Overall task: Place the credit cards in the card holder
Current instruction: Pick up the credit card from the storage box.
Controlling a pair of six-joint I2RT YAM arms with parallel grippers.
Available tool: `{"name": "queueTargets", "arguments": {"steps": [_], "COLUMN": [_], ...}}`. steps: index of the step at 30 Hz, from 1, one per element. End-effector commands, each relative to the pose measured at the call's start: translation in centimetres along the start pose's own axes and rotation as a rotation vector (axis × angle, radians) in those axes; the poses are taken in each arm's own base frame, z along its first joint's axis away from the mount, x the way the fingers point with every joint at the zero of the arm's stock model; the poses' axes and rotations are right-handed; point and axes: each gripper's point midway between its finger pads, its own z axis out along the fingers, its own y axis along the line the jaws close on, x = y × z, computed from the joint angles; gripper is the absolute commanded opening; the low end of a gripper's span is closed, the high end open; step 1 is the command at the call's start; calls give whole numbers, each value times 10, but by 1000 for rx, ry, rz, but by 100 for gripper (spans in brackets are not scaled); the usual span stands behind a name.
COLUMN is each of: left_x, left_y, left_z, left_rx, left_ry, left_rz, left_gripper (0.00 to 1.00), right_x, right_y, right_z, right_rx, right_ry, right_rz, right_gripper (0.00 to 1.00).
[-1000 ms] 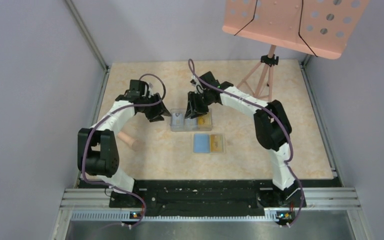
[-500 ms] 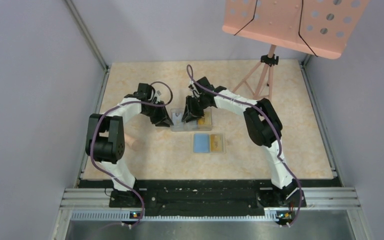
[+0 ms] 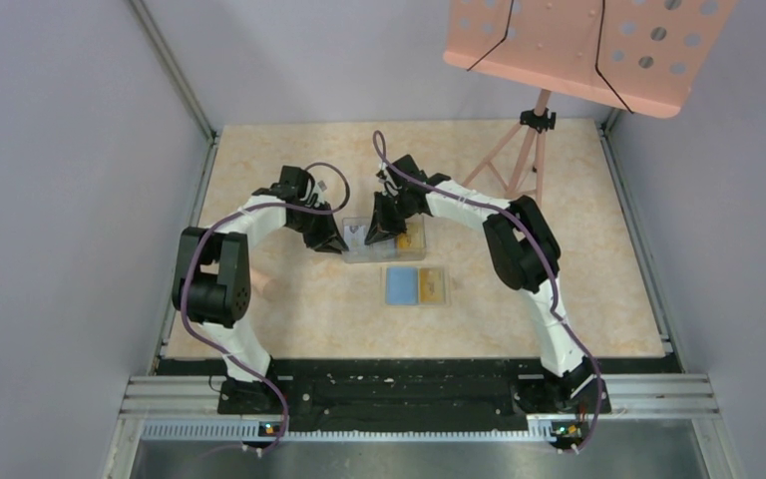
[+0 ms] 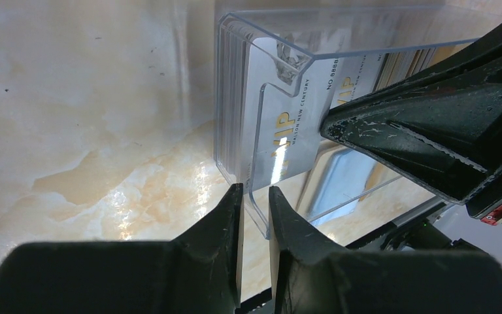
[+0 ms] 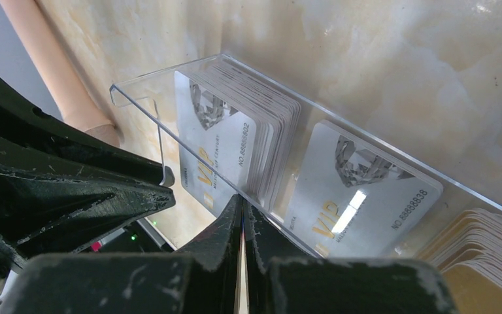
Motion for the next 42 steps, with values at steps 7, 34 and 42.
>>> {"name": "queueTargets", "arguments": {"steps": [7, 34, 42], "left_x": [13, 16, 17], "left_y": [-25, -7, -5], "left_z": [1, 2, 3], "left_rx": [73, -32, -43], "left_ry": [21, 40, 44], "left_rz": [44, 77, 82], "left_gripper": [11, 12, 12], "right_x": [-13, -14, -13], "right_y": [36, 69, 76], "right_z": [-5, -32, -33], "right_rx": [-85, -83, -113], "right_ry": [-33, -59, -56], "right_rz": [-48, -143, -146], "right_gripper": [0, 0, 3]}}
